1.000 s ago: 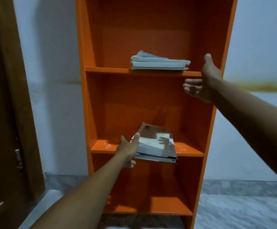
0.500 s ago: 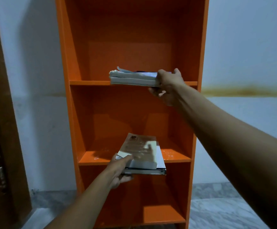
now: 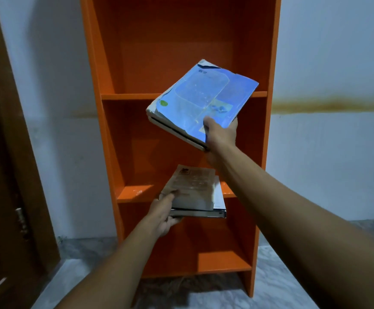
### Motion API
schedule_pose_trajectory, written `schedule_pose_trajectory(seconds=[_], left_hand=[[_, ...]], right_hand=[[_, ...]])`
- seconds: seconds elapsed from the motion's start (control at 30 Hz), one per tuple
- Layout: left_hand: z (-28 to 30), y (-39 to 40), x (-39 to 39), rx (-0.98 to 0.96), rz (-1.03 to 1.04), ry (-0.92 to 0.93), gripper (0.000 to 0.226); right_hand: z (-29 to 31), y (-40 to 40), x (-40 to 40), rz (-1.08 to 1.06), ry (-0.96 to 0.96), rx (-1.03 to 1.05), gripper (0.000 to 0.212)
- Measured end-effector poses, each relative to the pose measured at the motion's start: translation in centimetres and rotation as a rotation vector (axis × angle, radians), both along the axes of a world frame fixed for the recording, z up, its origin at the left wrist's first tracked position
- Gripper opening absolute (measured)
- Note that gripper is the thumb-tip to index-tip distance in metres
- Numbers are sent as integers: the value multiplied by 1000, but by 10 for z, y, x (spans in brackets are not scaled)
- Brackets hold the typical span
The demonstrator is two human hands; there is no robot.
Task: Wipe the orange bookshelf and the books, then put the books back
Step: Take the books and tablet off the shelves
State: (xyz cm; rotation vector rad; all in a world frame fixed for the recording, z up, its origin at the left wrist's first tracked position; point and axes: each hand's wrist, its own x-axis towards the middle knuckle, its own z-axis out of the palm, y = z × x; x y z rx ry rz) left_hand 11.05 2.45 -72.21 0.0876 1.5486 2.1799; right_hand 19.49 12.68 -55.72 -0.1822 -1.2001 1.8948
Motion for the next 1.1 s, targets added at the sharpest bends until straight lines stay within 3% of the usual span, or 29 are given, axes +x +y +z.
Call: schedule_pose_trajectory(seconds=[0.17, 0.3, 0.4, 0.63, 0.77, 0.9, 1.1], left_hand=[[-10, -1, 10, 49, 14, -31, 24], [-30, -16, 16, 136, 32, -76, 44], [-43, -33, 19, 126, 11, 32, 35], [-107, -73, 46, 144, 9, 33, 54], [-148, -97, 63, 70, 8, -66, 67], [-198, -112, 86, -74, 2, -140, 52], [-288, -128, 125, -190, 69, -324, 49]], right_hand=[[-54, 12, 31, 67, 63, 127, 61], [-87, 25, 56, 106, 37, 217, 59], [-105, 31, 72, 131, -26, 260, 57], [-144, 35, 86, 190, -143, 322, 57], [-166, 33, 86, 243, -204, 352, 55], [-199, 26, 89, 322, -294, 399, 58], [-249, 17, 96, 444, -447, 472, 63]])
